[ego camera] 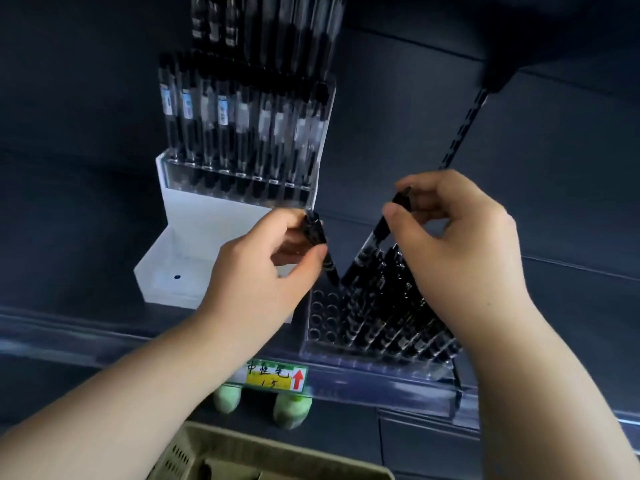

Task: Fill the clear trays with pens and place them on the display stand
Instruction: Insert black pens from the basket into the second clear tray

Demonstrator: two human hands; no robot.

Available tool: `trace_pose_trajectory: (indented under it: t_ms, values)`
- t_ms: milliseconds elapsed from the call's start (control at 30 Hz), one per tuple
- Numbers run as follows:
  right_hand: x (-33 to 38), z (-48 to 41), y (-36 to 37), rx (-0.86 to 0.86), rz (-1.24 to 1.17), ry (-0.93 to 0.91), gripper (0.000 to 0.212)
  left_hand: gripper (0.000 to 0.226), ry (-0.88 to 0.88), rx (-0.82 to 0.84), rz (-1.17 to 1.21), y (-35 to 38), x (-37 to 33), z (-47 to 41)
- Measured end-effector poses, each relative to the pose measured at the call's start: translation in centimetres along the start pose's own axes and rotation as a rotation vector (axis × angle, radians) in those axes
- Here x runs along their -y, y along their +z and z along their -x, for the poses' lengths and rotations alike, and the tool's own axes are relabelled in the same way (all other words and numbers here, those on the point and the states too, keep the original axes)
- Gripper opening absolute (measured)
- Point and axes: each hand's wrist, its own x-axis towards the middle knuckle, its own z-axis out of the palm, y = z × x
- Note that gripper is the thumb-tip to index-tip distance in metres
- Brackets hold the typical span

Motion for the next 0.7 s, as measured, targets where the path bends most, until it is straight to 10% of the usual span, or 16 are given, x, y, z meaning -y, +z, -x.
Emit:
trace_pose_trajectory:
  t_ms: [700]
  values:
    - [-1.6,0.2,1.9,0.101,0.185,0.076,0.016,0.022,-0.159,-0.05,0.013,0.6,1.2,-0.4]
